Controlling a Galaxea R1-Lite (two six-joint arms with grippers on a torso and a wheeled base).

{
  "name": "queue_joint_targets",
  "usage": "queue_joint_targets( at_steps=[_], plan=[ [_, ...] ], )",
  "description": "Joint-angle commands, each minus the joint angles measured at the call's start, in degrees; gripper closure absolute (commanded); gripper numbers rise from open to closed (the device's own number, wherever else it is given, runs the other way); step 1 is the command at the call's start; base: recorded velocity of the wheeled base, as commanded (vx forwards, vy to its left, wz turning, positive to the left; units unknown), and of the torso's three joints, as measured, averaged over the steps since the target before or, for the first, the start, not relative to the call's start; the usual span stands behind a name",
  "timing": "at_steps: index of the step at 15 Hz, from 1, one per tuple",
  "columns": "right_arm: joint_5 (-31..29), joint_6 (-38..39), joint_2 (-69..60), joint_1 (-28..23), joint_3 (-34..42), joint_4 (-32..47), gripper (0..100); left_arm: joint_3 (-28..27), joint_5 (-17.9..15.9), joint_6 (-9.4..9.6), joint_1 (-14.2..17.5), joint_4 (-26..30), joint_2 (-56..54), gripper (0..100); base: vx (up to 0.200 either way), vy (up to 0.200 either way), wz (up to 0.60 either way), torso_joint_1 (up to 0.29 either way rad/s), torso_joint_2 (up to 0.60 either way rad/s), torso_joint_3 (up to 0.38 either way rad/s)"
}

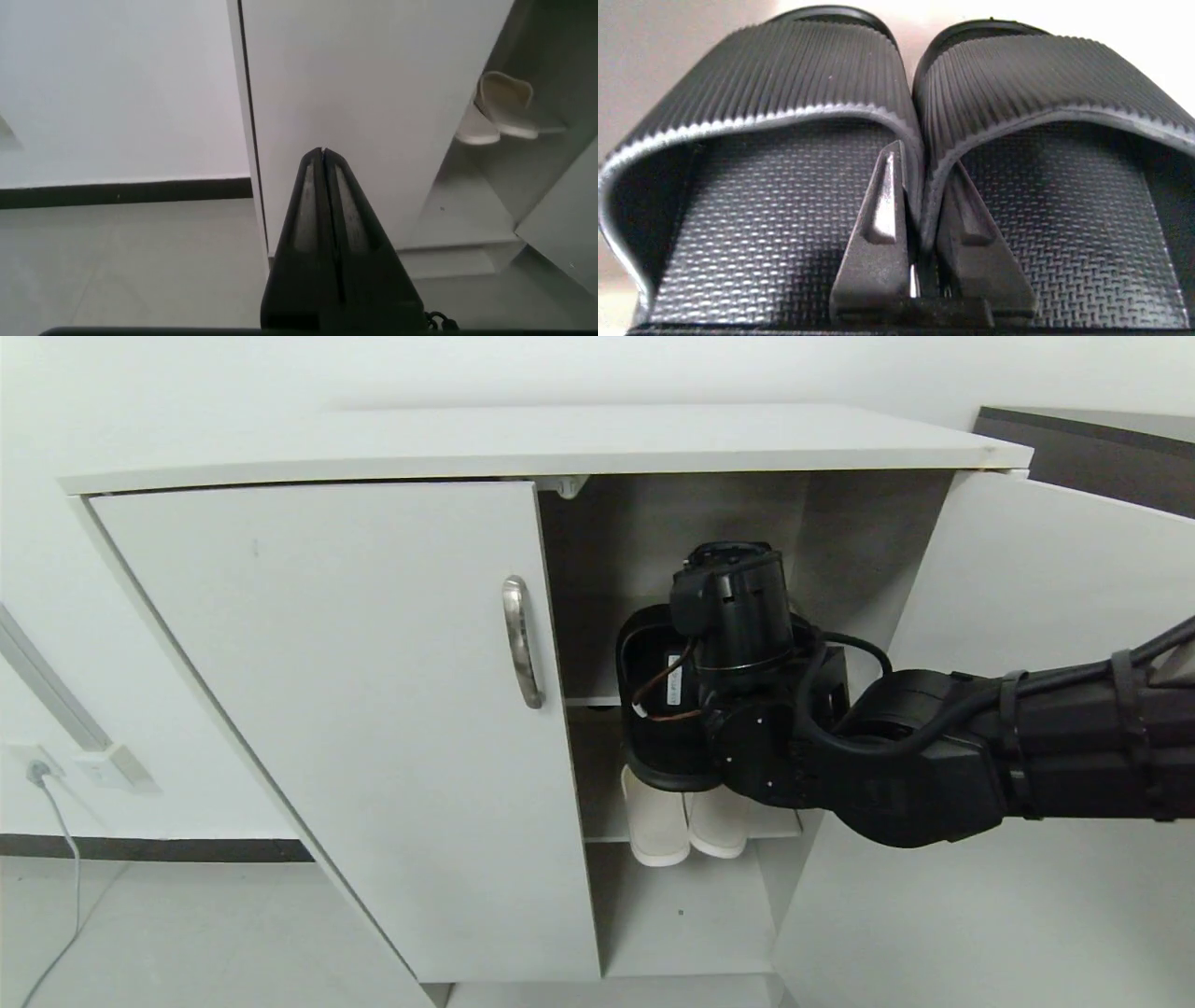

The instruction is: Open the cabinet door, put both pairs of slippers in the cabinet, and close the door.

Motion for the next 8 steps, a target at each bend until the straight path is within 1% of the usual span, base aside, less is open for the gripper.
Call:
queue_joint_targets(
  at_steps=[1, 4, 8],
  plan=[
    [0.0, -0.1, 0.5, 0.0, -0.2, 0.0, 100, 0.0, 0.0, 0.07, 0.0, 0.0, 0.1, 100, 0.200, 0.000, 0.00, 0.002, 0.00, 0.002],
    [0.1, -0.8, 1.2, -0.3, -0.3, -0.4, 100, 0.0, 0.0, 0.07, 0.0, 0.0, 0.1, 100, 0.200, 0.000, 0.00, 0.005, 0.01, -0.002],
    [0.0, -0.8, 1.1, -0.2, -0.1, -0.7, 100, 0.0, 0.0, -0.02, 0.0, 0.0, 0.1, 100, 0.000, 0.000, 0.00, 0.000, 0.00, 0.000]
  ],
)
